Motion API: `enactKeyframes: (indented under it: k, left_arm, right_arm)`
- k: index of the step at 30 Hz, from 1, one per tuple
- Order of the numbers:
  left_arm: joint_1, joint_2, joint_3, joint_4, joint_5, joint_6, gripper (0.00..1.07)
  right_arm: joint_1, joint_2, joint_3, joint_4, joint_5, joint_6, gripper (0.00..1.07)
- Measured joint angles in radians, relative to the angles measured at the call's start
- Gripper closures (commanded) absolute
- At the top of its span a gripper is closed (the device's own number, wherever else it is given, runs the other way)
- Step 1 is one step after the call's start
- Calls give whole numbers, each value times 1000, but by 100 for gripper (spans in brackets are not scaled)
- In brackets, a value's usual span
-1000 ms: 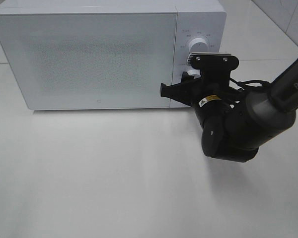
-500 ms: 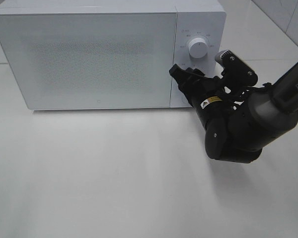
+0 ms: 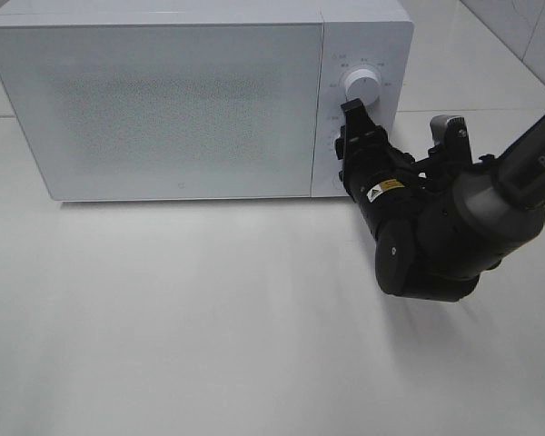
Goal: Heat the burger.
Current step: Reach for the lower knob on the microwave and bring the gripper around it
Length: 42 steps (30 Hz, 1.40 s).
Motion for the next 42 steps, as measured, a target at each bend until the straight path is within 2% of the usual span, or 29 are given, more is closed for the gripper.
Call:
enactKeyframes:
  k: [2,5,10,21,36,41,42]
  left_arm:
    - [0,0,0,0,0,0,7]
    - [0,0,0,0,0,0,7]
    - [0,0,0,0,0,0,7]
    - [0,0,0,0,0,0,7]
    - [0,0,0,0,0,0,7]
    - [0,0,0,0,0,0,7]
    - [0,0,0,0,0,0,7]
  right_arm:
    - [0,0,0,0,0,134,107]
    - [0,0,0,0,0,168,107]
    - [0,0,0,0,0,365,107]
    - [0,0,0,0,0,597,107]
    - [0,0,0,0,0,583,104]
    - [1,0,0,8,0,574,95]
    - [1,0,0,11,0,571,91]
